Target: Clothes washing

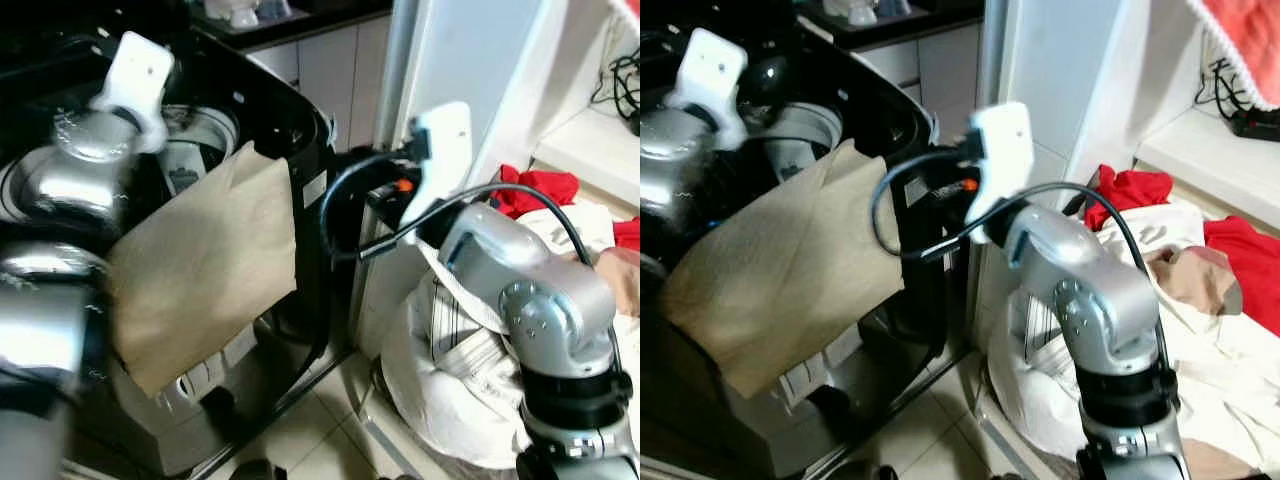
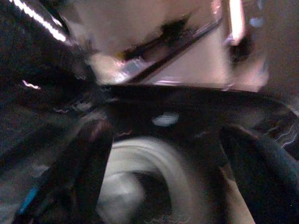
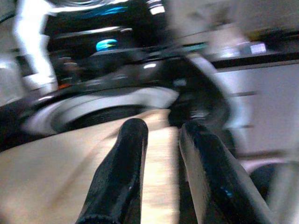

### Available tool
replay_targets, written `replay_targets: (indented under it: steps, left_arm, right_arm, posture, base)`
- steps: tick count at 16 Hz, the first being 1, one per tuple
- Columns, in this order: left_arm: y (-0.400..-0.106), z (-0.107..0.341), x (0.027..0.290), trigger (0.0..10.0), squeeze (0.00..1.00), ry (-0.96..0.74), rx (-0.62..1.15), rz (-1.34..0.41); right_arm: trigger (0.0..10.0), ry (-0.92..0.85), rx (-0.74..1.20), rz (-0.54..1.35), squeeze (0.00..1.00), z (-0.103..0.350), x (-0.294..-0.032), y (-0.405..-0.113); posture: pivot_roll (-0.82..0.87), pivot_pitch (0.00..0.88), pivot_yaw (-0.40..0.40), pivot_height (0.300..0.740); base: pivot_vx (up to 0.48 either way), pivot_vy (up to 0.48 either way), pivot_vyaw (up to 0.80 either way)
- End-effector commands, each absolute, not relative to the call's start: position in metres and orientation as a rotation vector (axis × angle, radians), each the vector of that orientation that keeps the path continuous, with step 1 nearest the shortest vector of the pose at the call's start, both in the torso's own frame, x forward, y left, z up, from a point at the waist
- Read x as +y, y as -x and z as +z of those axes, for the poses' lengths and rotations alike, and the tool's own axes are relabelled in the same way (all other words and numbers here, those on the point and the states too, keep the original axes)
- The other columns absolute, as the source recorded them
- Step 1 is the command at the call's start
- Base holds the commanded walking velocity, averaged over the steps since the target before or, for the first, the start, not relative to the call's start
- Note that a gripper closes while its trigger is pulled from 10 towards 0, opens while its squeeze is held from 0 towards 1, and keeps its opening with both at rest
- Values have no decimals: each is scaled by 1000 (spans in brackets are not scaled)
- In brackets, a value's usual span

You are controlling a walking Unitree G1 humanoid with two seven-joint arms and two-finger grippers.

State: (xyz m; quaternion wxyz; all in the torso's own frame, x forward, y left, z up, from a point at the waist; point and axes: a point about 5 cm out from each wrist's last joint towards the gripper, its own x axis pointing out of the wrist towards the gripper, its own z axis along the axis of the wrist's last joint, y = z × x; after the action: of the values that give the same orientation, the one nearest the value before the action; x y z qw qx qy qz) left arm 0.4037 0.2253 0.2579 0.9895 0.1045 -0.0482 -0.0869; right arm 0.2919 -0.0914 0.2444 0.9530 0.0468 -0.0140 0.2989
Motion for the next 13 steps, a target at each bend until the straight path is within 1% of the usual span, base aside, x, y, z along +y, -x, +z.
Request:
replay_targets:
  steps: [1,2,3,4,5,6,8,9,13]
  left_arm:
    - [-400,261,220,10000,0,-78,-124,-192]
    - [-391,254,202,10000,0,-5,-176,-203]
    - [-380,249,184,10000,0,10,-230,-215]
    - [-369,244,169,10000,0,24,-247,-231]
    - [-360,242,159,10000,0,17,-254,-262]
    - [-351,240,149,10000,0,-29,-265,-294]
    - [-335,232,131,10000,0,-20,-223,-338]
    - [-330,226,125,10000,0,-12,-191,-358]
    - [-318,223,118,10000,0,10,-161,-370]
  right_arm:
    - [10000,-85,-87,502,0,250,-103,-294]
    - [10000,-100,-104,419,0,249,-111,-293]
    - [10000,-87,-111,349,0,245,-120,-291]
    - [10000,-83,-111,310,0,241,-126,-289]
    - [10000,-78,-119,292,0,239,-130,-286]
    - [10000,-66,-121,280,0,237,-132,-284]
    - [10000,-8,-100,285,0,230,-133,-281]
    - [10000,2,-95,289,0,227,-133,-279]
    - [10000,-10,-86,280,0,221,-133,-274]
  posture:
    - [-44,0,74,740]
    - [-43,0,52,740]
    - [-40,0,43,740]
    - [-43,0,31,740]
    - [-46,0,25,740]
    - [-47,0,20,740]
    - [-49,0,17,740]
    - [-51,0,15,740]
    - [-57,0,11,740]
  base:
    - [0,0,0]
    - [0,0,0]
    - [0,0,0]
    - [0,0,0]
    - [0,0,0]
    - [0,0,0]
    - [0,0,0]
    - [0,0,0]
    - [0,0,0]
